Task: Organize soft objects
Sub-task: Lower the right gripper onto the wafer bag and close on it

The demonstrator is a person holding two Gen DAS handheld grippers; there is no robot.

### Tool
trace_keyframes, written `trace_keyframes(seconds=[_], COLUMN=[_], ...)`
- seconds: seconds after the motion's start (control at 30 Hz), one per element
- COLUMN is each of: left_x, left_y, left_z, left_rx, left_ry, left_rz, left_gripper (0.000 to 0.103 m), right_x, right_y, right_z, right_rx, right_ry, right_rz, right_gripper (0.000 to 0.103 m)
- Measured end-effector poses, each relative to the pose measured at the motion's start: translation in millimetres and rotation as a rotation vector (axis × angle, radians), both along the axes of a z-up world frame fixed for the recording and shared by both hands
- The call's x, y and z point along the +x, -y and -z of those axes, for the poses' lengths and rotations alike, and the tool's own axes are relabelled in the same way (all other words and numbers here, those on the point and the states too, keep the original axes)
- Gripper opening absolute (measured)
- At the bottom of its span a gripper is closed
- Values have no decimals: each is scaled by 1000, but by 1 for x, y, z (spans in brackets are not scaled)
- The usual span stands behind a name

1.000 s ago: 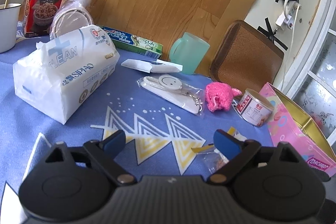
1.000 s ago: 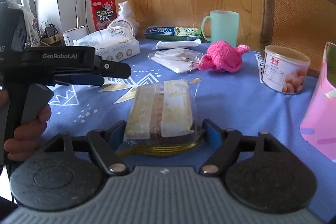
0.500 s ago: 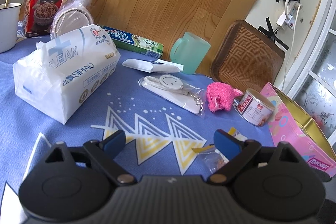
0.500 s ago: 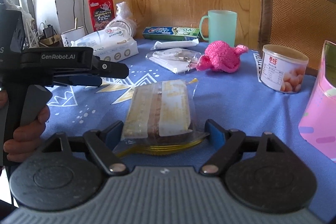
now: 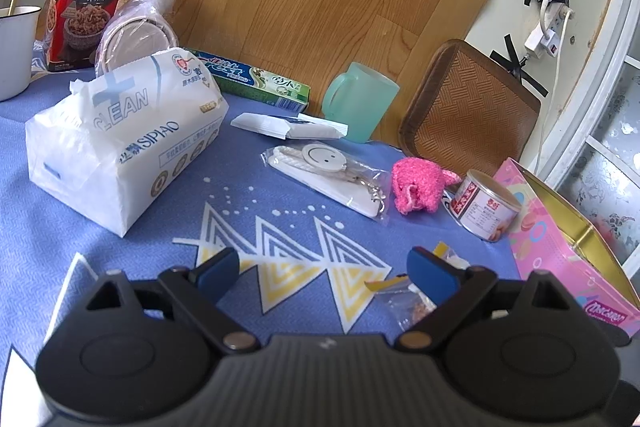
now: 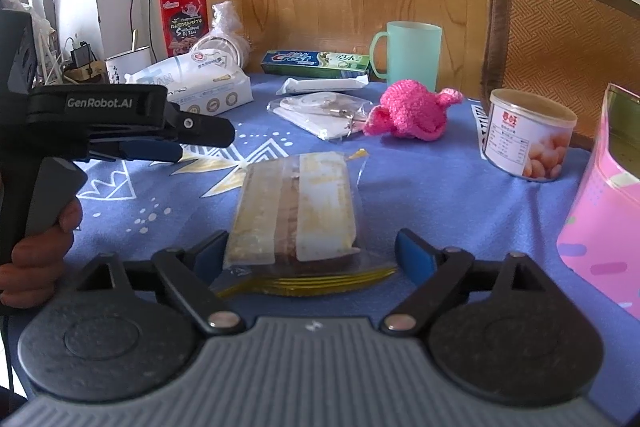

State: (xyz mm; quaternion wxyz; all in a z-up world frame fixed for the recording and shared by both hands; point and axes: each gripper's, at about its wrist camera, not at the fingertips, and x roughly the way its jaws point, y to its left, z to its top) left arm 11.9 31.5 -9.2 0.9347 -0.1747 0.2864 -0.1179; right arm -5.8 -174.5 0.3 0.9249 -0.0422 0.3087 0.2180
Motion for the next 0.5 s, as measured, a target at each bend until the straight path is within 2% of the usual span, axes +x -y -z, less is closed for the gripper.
trace_keyframes(seconds=[0.5], left_x=[0], left_y=[0], left_z=[0], left_rx=[0], left_ry=[0], left_rz=[1], left_gripper=[94], right_x=[0], right_y=[0], right_z=[0], right_rx=[10], right_ry=[-5], right_rz=[3], right_gripper=[91])
